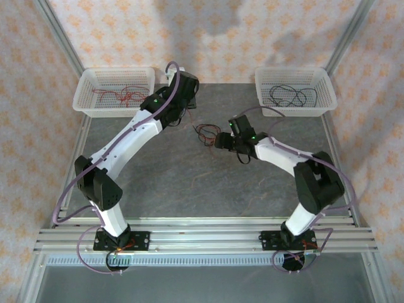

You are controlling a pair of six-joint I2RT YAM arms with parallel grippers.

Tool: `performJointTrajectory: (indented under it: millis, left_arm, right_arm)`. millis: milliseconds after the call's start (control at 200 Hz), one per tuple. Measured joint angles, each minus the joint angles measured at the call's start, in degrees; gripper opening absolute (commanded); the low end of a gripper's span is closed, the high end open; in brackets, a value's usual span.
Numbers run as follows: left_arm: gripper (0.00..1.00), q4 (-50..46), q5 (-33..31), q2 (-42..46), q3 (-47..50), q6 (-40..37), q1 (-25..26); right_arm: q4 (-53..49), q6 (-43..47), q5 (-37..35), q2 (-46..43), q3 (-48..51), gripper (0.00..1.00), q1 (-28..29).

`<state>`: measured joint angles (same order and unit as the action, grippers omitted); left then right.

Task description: Untangle the cables

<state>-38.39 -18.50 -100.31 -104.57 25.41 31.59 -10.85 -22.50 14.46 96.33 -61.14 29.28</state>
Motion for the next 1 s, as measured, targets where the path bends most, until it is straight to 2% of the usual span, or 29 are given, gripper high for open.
performJointTrajectory:
  millis: [120, 270, 355, 480, 576, 716, 1001]
  left_arm:
    - [0.00, -0.3, 0.5, -0.2, 0.0, 0.0, 0.0]
    - [0.00, -0.5, 1.3, -0.3, 0.0, 0.0, 0.0]
    - [0.00, -0.8, 1.6, -0.3, -0.3, 0.0, 0.0]
    - [0.00, -1.0, 1.6, -0.3, -0.9, -0.2, 0.0]
    - [0.00, -1.2, 1.6, -0.3, -1.5, -0.5, 0.0]
    - [0.00, -1.5, 1.6, -0.2, -2.7, -1.2, 0.0]
    - [0.00, -4.3, -1.7, 0.2, -7.7, -3.5, -0.3]
  right_arm:
    - [1.6, -1.3, -0.2, 8.2, -5.3, 0.63, 0.0]
    - [1.9, -2.0, -4.6, 17.8, -13.7, 0.61, 0.3]
    - [1.0, -1.9, -7.7, 21.2, -17.0, 0.60, 0.6]
    - [-0.7, -1.7, -11.8, 23.6, -19.4, 0.52, 1.4]
    - [-2.3, -1.1, -14.9, 24.8, -20.7, 0.38, 2.0]
    - [-3.6, -0.5, -18.8, 25.8, -22.0, 0.00, 2.3]
    - [-2.4, 1.2, -27.1, 24.2, -18.4, 0.00, 2.1]
